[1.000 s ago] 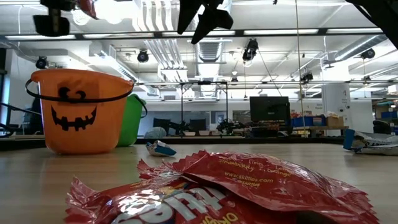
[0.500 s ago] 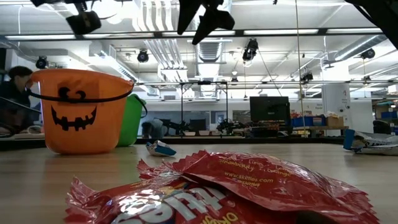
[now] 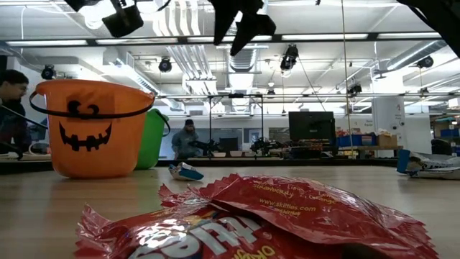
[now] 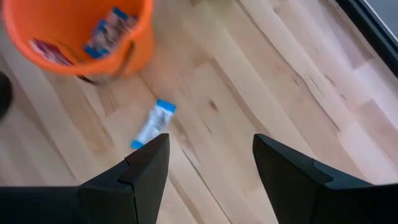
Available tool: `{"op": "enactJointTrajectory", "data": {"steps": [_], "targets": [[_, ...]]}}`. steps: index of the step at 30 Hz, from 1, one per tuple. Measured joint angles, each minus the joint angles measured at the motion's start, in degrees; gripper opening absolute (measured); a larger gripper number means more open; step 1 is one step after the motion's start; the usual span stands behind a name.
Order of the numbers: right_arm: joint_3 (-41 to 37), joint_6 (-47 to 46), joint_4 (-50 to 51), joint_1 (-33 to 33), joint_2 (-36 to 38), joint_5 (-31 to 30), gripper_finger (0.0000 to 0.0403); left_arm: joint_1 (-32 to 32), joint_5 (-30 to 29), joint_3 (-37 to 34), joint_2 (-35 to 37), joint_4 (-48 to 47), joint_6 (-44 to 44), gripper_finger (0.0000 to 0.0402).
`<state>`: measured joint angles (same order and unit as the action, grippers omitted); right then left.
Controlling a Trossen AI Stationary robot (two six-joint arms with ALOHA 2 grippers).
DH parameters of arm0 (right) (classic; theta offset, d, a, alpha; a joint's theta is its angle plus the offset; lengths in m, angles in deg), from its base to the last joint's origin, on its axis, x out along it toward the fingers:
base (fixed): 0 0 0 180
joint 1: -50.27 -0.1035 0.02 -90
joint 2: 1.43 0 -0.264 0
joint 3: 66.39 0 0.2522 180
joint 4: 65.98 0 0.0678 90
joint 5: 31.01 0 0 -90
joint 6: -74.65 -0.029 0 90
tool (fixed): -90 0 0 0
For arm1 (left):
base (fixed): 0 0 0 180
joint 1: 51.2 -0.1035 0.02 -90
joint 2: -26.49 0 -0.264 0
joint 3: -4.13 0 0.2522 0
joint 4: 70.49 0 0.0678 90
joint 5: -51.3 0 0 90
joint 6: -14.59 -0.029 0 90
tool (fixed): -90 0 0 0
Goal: Organize candy in baskets
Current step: Put the red candy into the black bucket
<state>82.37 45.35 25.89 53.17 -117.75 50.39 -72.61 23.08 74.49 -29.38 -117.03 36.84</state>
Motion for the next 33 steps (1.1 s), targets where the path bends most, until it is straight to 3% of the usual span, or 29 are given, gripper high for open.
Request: {"op": "enactJointTrajectory", "data": {"steps": [4, 14, 27, 33], "targets": [[0.0, 0.2, 4.7, 0.0, 0.0, 0.0, 0.0224, 5.7, -5.0, 0.0, -1.1, 0.0, 1.9, 0.0], [0.0, 1.3, 10.5, -0.2, 0.0, 0.0, 0.0224, 23.9, -25.3, 0.0, 0.4, 0.0, 14.7, 0.0], [0.0, 3.7, 11.9, -1.3, 0.0, 0.0, 0.0224, 49.3, -53.3, 0.0, 0.8, 0.5, 34.3, 0.0], [0.0, 3.8, 11.9, -1.3, 0.0, 0.0, 0.0224, 57.9, -61.9, 0.0, 0.1, 0.7, 41.3, 0.0]]}}
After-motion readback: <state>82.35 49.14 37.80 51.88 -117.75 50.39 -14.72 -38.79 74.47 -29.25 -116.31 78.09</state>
